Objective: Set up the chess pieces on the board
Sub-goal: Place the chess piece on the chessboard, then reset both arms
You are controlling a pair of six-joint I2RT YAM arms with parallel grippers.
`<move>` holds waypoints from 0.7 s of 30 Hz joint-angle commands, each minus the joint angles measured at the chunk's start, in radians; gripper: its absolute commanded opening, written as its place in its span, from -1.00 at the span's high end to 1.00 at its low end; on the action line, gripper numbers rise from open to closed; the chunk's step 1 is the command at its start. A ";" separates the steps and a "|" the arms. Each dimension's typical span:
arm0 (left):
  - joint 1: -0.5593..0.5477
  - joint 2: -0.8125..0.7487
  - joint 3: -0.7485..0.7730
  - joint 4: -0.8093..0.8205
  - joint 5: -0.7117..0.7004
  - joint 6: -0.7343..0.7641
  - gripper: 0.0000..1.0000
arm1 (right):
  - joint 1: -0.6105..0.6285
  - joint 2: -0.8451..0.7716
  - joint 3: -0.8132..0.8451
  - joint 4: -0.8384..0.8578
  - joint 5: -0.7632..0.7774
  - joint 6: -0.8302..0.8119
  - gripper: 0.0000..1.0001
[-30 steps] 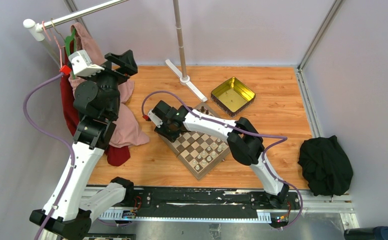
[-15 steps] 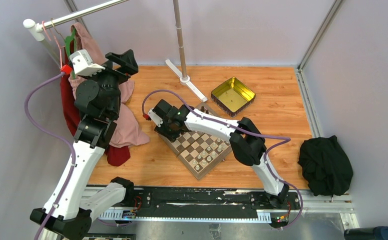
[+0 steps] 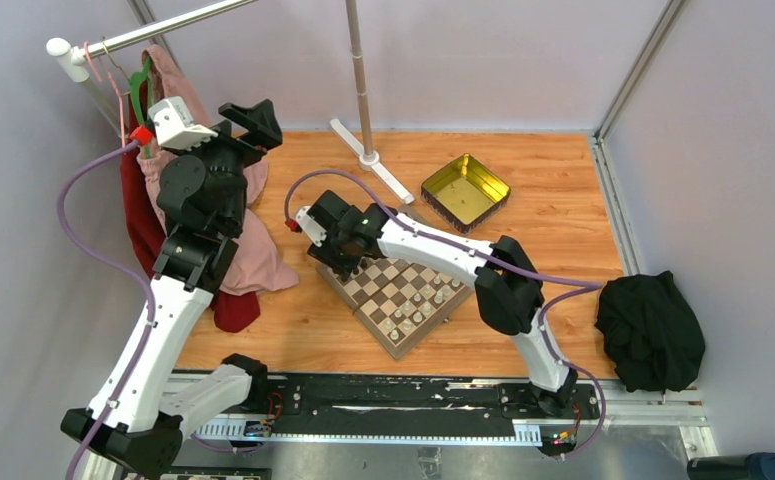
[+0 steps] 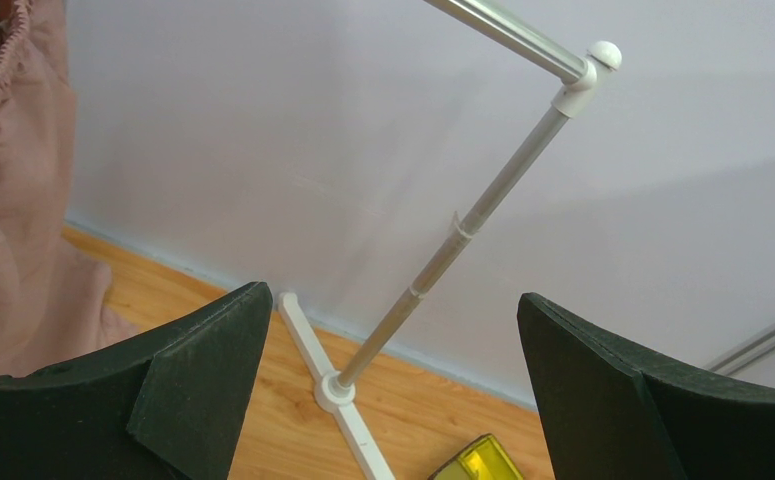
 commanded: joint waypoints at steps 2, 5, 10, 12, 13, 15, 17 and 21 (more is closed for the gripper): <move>-0.023 0.040 0.021 -0.007 -0.034 0.018 -1.00 | -0.012 -0.083 -0.032 -0.010 0.044 -0.015 0.18; -0.035 0.073 0.035 -0.016 -0.043 0.019 -1.00 | -0.015 -0.118 -0.048 -0.008 0.066 -0.018 0.15; -0.069 0.138 0.050 -0.016 -0.074 0.048 -1.00 | -0.020 -0.190 -0.093 0.000 0.131 -0.020 0.12; -0.078 0.161 0.046 -0.016 -0.084 0.048 -1.00 | -0.029 -0.222 -0.118 0.004 0.166 -0.019 0.11; -0.080 0.173 0.045 -0.016 -0.087 0.048 -1.00 | -0.035 -0.240 -0.133 0.007 0.184 -0.018 0.10; -0.088 0.204 0.044 -0.016 -0.093 0.049 -1.00 | -0.060 -0.286 -0.174 0.023 0.210 -0.009 0.07; -0.094 0.226 0.044 -0.016 -0.097 0.053 -1.00 | -0.085 -0.319 -0.212 0.036 0.225 0.005 0.06; -0.105 0.292 0.042 -0.016 -0.098 0.066 -1.00 | -0.172 -0.404 -0.285 0.071 0.268 0.032 0.05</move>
